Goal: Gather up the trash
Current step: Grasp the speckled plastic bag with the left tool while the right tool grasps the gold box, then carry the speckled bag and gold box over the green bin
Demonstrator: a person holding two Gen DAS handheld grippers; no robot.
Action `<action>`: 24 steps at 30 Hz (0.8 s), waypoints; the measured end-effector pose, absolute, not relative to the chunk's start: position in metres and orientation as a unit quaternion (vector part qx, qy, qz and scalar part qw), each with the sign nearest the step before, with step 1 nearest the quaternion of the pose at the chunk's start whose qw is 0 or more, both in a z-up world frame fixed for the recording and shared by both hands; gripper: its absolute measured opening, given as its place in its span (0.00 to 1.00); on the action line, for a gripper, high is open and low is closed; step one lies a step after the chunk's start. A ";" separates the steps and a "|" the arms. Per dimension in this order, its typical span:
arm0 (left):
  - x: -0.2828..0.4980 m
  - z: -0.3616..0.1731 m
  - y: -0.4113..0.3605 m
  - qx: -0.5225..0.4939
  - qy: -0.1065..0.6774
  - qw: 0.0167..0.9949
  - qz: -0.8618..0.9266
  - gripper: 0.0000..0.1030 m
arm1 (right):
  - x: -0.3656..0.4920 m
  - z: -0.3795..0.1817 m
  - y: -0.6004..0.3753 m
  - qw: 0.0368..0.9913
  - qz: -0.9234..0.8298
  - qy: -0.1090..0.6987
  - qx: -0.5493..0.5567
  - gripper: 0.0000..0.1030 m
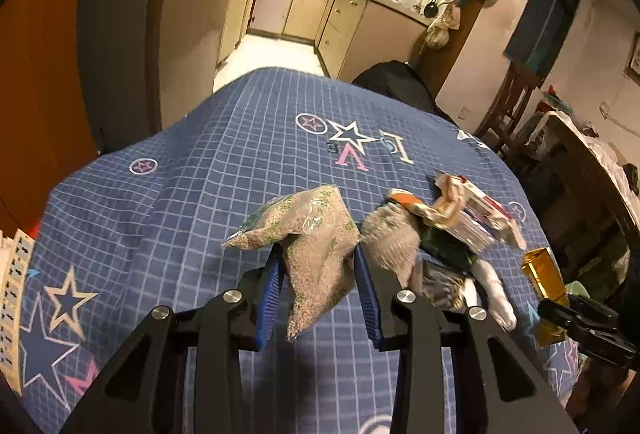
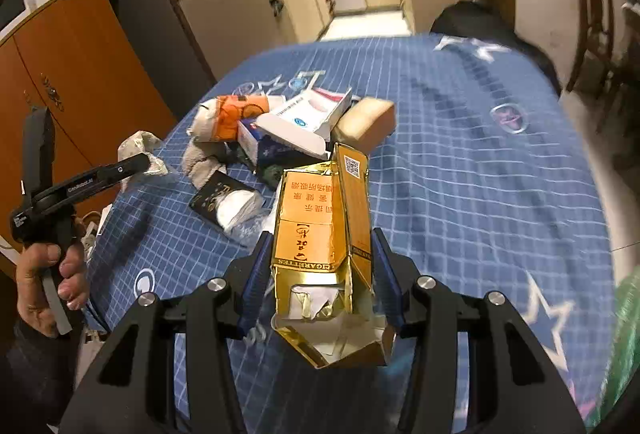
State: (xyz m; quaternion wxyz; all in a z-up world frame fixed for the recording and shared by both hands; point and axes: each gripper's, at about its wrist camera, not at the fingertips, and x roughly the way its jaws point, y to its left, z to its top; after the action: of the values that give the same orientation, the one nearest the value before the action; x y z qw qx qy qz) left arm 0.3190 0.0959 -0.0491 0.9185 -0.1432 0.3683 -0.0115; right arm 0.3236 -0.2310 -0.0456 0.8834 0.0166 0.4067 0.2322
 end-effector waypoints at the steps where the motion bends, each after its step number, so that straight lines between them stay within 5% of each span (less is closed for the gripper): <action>1: 0.313 -0.046 0.093 -0.138 0.363 0.921 -0.011 0.36 | 0.316 -0.042 -0.232 0.888 0.229 0.399 0.015 0.45; 12: 0.247 0.003 0.028 -0.073 0.315 0.945 -0.057 0.35 | 0.239 0.012 -0.238 0.950 0.177 0.256 -0.010 0.46; 24: 0.196 0.031 -0.022 -0.025 0.287 0.955 -0.073 0.35 | 0.214 0.026 -0.249 0.967 0.145 0.210 -0.004 0.46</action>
State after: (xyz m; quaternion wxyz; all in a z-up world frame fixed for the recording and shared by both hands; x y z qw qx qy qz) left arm 0.1959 -0.0218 0.0309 0.9549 -0.0253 0.2866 -0.0732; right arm 0.2140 -0.2493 0.0263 0.9669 -0.0044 0.2102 0.1447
